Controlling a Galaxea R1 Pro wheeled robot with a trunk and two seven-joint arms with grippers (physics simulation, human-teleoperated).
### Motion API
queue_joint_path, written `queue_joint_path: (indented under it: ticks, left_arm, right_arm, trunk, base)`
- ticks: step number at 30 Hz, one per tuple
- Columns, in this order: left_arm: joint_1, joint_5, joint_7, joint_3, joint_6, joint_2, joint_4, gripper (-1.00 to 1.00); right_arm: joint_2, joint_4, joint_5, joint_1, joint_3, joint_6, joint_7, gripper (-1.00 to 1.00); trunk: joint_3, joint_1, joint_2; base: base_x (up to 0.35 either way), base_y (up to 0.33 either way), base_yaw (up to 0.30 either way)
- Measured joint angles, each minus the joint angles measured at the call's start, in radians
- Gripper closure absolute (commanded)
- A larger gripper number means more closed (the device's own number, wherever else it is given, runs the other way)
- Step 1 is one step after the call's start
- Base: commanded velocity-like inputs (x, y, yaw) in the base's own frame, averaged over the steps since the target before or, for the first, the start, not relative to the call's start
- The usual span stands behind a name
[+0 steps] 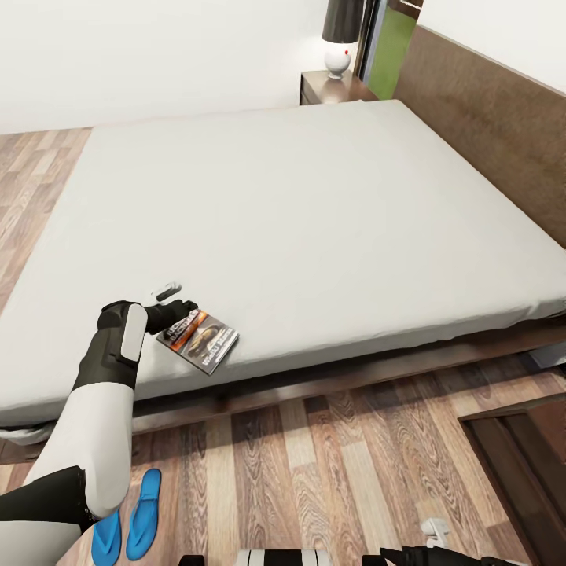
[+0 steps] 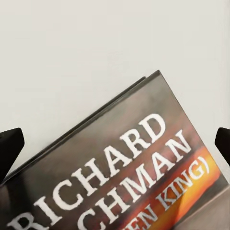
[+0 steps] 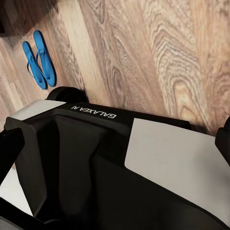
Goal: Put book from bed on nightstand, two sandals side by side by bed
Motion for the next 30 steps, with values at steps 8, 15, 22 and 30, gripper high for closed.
queue_joint_path:
  ticks: [8, 15, 22, 30]
  left_arm:
    - [0.001, 0.0, 0.0, 0.0, 0.0, 0.0, 0.0, -1.0]
    - [0.001, 0.0, 0.0, 0.001, 0.0, 0.0, 0.0, -1.0]
    - [0.001, 0.0, 0.0, 0.001, 0.0, 0.0, 0.0, -1.0]
    - [0.001, 0.0, 0.0, 0.001, 0.0, 0.0, 0.0, -1.0]
  right_arm:
    - [0.0, 0.0, 0.0, 0.0, 0.0, 0.0, 0.0, -1.0]
    - [0.0, 0.0, 0.0, 0.0, 0.001, 0.0, 0.0, -1.0]
    - [0.0, 0.0, 0.0, 0.0, 0.001, 0.0, 0.0, -1.0]
    - [0.0, 0.0, 0.0, 0.0, 0.0, 0.0, 0.0, -1.0]
  trunk:
    - [0.0, 0.0, 0.0]
    - [0.0, 0.0, 0.0]
    - [0.0, 0.0, 0.0]
    - [0.0, 0.0, 0.0]
  base:
    - [-0.14, 0.0, 0.0]
    - [-0.041, 0.0, 0.0]
    - [-0.002, 0.0, -0.004]
    - [0.0, 0.0, -0.139]
